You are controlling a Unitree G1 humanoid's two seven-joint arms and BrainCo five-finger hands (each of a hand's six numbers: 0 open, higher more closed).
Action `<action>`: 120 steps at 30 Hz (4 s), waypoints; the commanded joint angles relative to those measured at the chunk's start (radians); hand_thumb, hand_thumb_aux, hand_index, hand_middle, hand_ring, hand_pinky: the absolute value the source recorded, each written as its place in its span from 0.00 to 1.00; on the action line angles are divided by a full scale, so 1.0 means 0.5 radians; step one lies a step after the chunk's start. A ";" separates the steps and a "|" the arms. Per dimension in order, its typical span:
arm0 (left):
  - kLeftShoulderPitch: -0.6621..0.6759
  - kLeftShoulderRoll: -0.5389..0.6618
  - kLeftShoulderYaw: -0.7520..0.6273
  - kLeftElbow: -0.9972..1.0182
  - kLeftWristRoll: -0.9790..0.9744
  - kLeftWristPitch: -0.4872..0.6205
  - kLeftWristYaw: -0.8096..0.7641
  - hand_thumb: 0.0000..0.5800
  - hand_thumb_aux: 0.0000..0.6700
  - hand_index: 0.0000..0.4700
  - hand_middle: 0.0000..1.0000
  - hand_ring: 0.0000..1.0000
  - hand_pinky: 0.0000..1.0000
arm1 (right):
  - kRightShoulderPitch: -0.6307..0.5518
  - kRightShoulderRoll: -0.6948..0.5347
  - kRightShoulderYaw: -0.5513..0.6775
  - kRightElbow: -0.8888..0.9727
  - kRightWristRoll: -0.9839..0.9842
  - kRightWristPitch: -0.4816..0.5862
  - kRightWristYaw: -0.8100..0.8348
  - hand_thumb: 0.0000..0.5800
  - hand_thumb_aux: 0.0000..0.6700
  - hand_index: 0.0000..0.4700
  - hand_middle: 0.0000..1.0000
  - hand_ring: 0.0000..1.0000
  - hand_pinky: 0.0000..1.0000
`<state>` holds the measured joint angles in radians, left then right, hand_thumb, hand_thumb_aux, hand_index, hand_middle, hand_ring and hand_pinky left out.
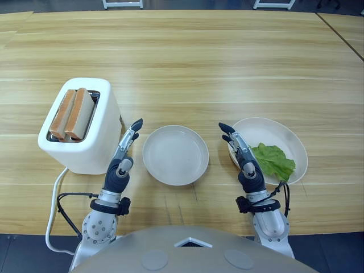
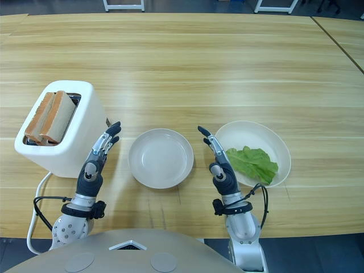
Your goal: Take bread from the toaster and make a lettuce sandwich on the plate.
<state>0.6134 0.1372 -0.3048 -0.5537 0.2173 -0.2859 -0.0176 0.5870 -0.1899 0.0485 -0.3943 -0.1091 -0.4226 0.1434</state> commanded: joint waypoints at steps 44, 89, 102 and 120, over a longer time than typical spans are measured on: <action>-0.619 1.531 1.205 0.038 1.376 1.225 -0.600 0.00 0.00 0.00 0.00 0.00 0.00 | -0.094 -0.058 -0.155 -0.137 -0.058 0.068 -0.024 0.00 0.00 0.00 0.00 0.00 0.00; -0.865 0.980 1.250 -0.186 1.329 1.068 -0.805 1.00 1.00 1.00 0.00 0.00 0.00 | -0.054 -0.044 -0.203 -0.159 -0.040 0.073 -0.023 0.00 0.00 0.00 0.00 0.00 0.00; -1.212 0.889 1.660 -0.309 0.870 1.150 -0.569 1.00 1.00 1.00 1.00 1.00 1.00 | -0.299 -0.371 -0.623 -0.008 -0.280 -0.023 -0.059 0.00 0.00 0.00 0.00 0.00 0.00; -1.776 0.644 0.841 -0.751 0.042 1.830 -0.755 1.00 1.00 1.00 1.00 1.00 1.00 | -0.632 -1.575 -0.367 1.630 -1.890 -0.115 -1.174 0.08 0.04 0.04 0.00 0.00 0.00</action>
<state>-0.3010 0.5400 0.3058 -0.8984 0.2505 0.5718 -0.4048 0.2880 -0.9475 -0.1858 0.3516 -1.0387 -0.4603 -0.3992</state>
